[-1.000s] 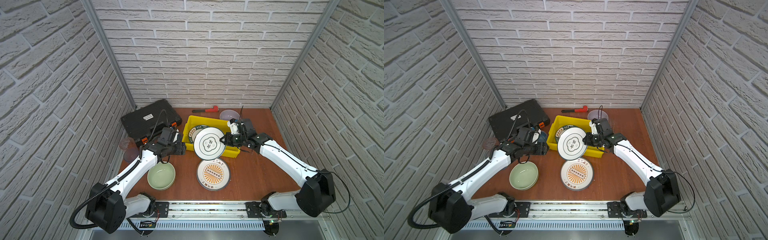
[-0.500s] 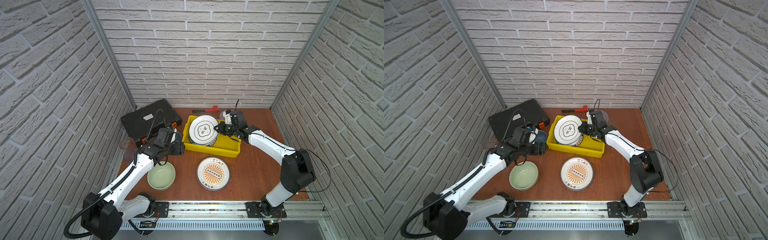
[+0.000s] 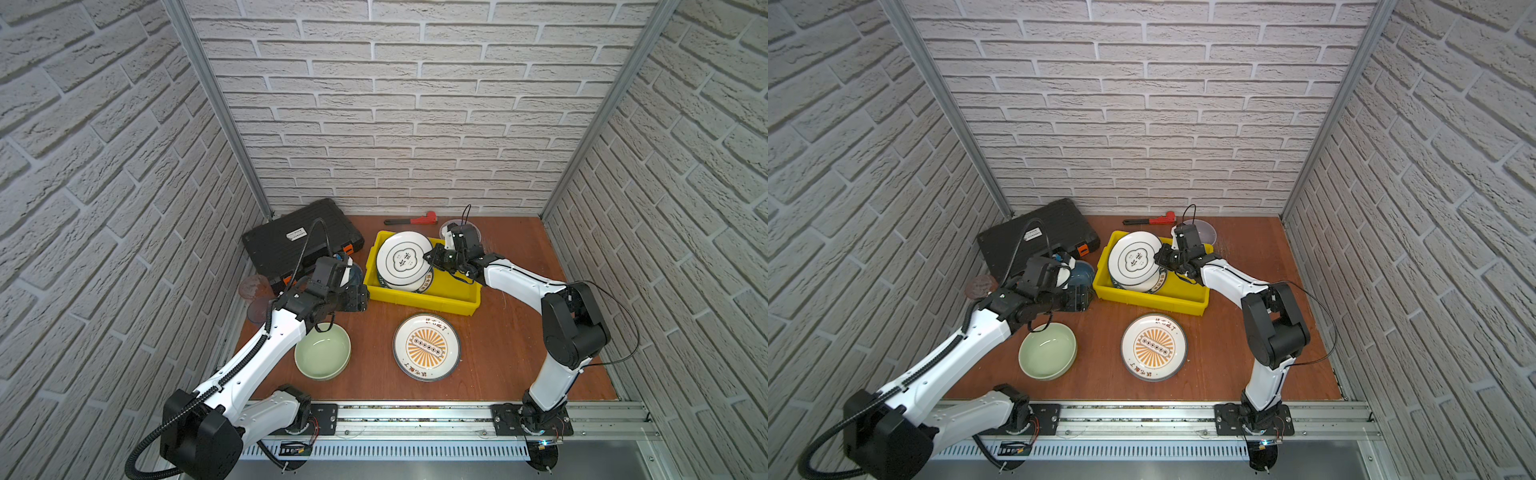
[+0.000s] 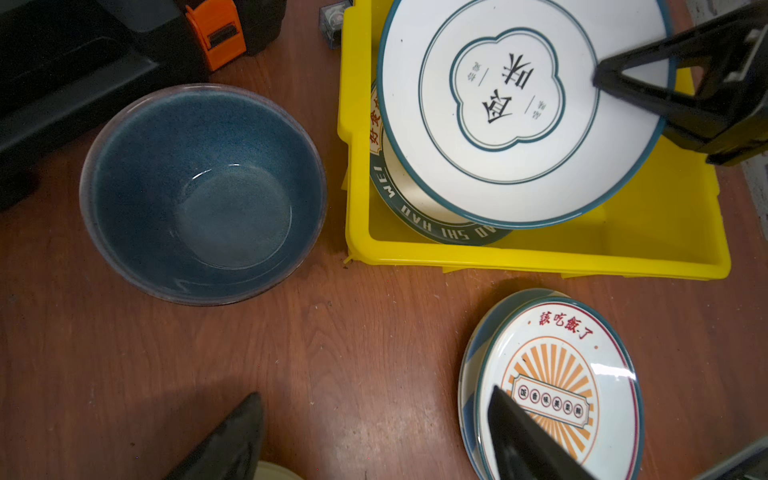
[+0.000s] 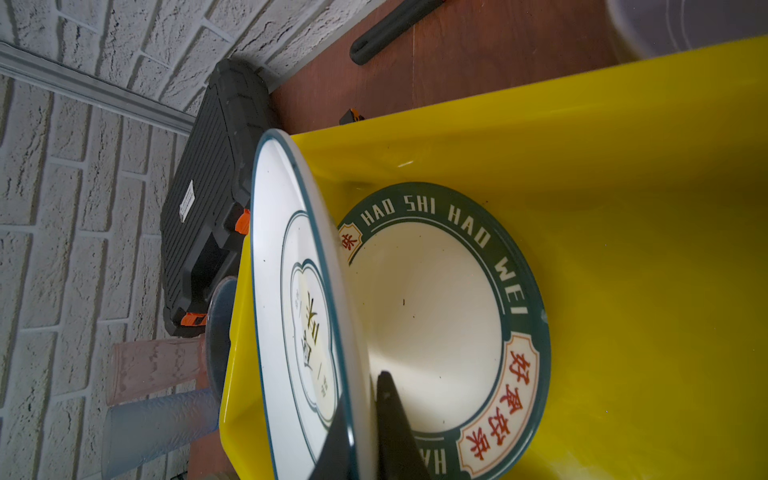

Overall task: Place the mixed dishes into the plastic bin
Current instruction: 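Lower the white plates into the yellow bin and open the right gripper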

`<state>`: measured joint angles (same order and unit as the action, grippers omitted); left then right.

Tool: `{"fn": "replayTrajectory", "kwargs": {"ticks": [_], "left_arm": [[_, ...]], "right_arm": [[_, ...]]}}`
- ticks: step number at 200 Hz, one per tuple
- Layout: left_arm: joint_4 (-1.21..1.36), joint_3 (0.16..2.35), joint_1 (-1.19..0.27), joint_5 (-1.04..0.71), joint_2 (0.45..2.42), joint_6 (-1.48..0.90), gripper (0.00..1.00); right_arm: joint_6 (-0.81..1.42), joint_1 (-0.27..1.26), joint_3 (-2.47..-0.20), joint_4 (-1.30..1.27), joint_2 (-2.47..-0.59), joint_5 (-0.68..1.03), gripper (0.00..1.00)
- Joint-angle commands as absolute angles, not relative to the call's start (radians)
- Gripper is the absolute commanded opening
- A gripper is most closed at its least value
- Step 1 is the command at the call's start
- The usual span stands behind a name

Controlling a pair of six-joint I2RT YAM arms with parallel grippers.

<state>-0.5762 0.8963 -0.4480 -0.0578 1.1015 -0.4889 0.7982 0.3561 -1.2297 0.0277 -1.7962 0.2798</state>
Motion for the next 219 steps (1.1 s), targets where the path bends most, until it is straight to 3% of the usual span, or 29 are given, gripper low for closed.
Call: {"fn": "replayTrajectory", "kwargs": {"ticks": [1,142,219], "left_arm": [[-0.565,0.893,-0.443,-0.06,1.1,-0.469,0.84],[-0.559,0.894,-0.441,-0.075,1.114,-0.477,0.85],[-0.554,0.897,-0.441,-0.081,1.12,-0.48,0.86]], "right_arm": [[0.821,0.353,-1.235,-0.081,-1.814,0.277,0.06],[0.857,0.363,-1.218,-0.133,-1.916,0.305,0.07],[0.837,0.364,-1.207,-0.101,-1.924,0.296,0.17]]}}
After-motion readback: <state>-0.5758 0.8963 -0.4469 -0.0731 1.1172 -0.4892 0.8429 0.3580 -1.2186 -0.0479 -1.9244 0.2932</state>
